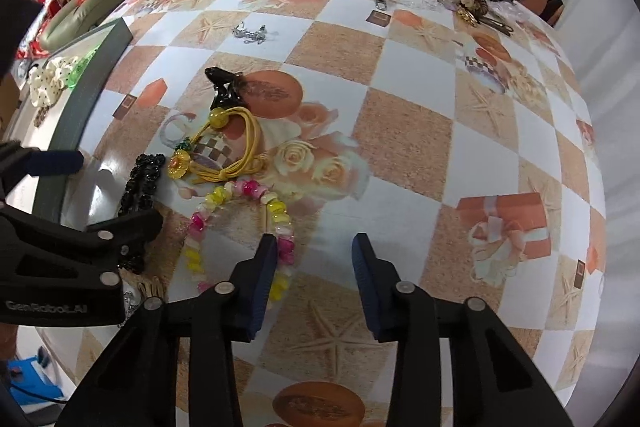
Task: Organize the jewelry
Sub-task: 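Grasp the black beaded hair clip with the left gripper while the right gripper grasps the beaded bracelet, then carry the black clip and beaded bracelet over the tray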
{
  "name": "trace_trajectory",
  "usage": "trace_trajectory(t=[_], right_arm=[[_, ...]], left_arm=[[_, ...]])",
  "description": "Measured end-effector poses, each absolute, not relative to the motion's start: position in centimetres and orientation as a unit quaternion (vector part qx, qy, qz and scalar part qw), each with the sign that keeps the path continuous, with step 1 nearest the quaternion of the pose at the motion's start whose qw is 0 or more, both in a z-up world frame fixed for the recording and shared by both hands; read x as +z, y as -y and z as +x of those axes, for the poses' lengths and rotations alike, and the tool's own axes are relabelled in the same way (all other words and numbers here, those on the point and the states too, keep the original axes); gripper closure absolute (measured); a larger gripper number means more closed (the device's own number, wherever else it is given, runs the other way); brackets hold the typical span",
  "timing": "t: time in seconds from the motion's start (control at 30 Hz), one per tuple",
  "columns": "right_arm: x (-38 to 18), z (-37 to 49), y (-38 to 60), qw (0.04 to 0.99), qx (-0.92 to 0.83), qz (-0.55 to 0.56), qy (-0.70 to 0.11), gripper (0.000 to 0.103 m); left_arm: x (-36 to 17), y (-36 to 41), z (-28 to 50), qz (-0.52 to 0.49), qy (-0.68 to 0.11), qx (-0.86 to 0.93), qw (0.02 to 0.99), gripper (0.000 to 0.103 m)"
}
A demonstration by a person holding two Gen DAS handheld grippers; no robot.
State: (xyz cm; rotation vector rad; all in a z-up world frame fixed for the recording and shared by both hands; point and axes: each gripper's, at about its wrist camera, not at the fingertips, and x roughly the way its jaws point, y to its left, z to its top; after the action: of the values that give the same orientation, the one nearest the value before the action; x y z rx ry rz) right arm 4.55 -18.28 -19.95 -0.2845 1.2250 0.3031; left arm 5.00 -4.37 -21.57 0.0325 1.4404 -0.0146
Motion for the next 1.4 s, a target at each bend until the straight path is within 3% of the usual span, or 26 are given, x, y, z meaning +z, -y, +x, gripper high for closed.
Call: trace_trajectory(t=[0.1, 0.2, 0.27, 0.3, 0.37, 0.83, 1.4], right_arm=[[-20.0, 4.7, 18.1, 0.797, 0.142, -0.134, -0.571, 0.063], [-20.0, 4.9, 18.3, 0.799, 0.138, -0.133, -0.571, 0.072], [-19.9, 5.1, 18.6, 0.798, 0.138, -0.129, -0.573, 0.094], [-19.9, 5.4, 18.7, 0.796, 0.138, -0.125, -0.576, 0.094], [-19.9, 5.7, 19.0, 0.791, 0.141, -0.112, -0.585, 0.094], [-16.6, 6.9, 23.0, 0.769, 0.138, 0.036, -0.623, 0.094], [-10.6, 5.2, 21.1, 0.772, 0.155, 0.074, -0.612, 0.094]], left_arm=[[-21.9, 4.7, 5.1, 0.011, -0.664, -0.011, 0.748, 0.01], [-21.7, 5.0, 5.0, 0.011, -0.662, -0.017, 0.749, 0.019], [-21.4, 5.6, 5.0, 0.017, -0.659, -0.027, 0.752, 0.035], [-21.2, 5.8, 5.0, 0.018, -0.658, -0.03, 0.752, 0.041], [-20.9, 6.2, 5.0, 0.021, -0.656, -0.036, 0.754, 0.064], [-15.9, 6.3, 4.0, -0.022, -0.639, -0.036, 0.768, 0.064], [-9.5, -0.7, -0.5, -0.049, -0.604, -0.01, 0.796, 0.064]])
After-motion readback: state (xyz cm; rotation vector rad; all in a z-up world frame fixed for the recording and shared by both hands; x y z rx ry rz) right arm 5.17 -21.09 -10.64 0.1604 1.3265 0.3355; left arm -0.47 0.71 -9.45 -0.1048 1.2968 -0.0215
